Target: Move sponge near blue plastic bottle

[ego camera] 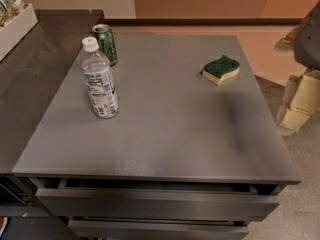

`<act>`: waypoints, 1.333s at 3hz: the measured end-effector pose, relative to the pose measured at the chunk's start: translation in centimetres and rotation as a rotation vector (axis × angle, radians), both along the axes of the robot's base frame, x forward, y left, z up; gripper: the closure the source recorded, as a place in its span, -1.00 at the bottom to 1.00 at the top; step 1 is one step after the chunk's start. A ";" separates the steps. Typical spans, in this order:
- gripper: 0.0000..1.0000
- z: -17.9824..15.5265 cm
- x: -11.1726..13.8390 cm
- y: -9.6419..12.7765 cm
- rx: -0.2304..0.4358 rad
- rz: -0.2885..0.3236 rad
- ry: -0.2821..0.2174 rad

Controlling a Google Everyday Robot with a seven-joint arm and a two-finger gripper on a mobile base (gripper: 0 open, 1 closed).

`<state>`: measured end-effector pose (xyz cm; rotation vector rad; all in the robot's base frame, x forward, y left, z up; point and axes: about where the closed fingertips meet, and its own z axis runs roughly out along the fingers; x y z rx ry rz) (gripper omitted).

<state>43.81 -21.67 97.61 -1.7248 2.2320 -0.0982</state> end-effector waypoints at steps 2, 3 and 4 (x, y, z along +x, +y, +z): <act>-1.00 0.0 1.1 0.2 0.013 -0.024 -0.005; -1.00 -1.1 3.9 0.6 0.041 -0.071 -0.012; -1.00 -2.6 7.6 0.8 0.088 -0.137 -0.026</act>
Offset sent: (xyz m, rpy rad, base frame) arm 0.0262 0.0029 -0.0062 0.0308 0.0099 -0.0588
